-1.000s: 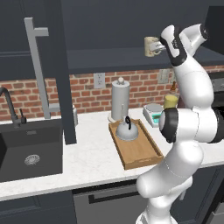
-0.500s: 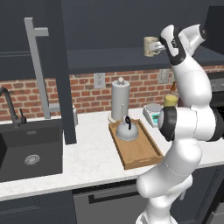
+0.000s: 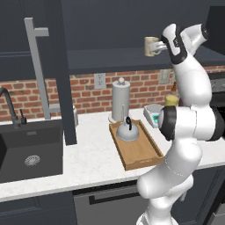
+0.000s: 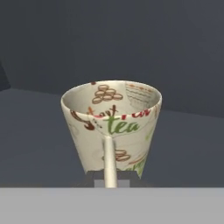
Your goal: Pick the kettle from the counter and place it on the tray. Then pick the mug from the cabinet and place it on the tray. Then close the cabinet doors.
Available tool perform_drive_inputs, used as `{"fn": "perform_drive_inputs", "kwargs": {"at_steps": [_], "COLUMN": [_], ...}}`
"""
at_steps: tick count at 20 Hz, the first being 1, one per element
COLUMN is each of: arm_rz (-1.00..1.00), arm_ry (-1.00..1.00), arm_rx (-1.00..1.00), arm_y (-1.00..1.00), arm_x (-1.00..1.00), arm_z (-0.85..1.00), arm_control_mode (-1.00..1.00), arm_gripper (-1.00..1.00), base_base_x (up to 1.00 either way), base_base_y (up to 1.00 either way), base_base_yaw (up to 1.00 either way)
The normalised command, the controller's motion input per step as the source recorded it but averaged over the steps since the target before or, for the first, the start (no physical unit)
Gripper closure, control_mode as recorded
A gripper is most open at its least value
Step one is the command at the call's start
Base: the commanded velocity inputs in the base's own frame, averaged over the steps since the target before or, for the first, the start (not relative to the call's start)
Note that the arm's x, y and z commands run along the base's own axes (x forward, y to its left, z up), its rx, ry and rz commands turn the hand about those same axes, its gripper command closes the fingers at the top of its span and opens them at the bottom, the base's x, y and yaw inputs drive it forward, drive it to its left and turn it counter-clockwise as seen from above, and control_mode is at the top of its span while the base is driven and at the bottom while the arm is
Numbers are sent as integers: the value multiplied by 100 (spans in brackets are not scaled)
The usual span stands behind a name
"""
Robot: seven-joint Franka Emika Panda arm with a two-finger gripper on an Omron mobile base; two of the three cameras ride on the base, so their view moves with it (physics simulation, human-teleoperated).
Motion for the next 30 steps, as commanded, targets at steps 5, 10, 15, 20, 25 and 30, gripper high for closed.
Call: {"fn": "perform_drive_inputs", "kwargs": {"at_steps": [5,10,15,20,25,30], "arm_rz": [0,0,0,0,-1,-11], "arm_ry": [-4,-6,-7,-9,-8,3], "arm_rx": [0,0,0,0,0,-2], "arm_y": [-14,-1,5,15,18,38], "arm_x": [-57,-72,-90,-95,-94,-65], "arm_z": [0,3,0,0,-11,-33], "arm_control_mode": [-100,-100,-100,-100,-100,-100], "arm_gripper": [100,100,100,100,100,100], "base_base_x": [0,0,0,0,0,0], "base_base_y": [0,0,0,0,0,0], "base_base_yaw": [0,0,0,0,0,0]}}
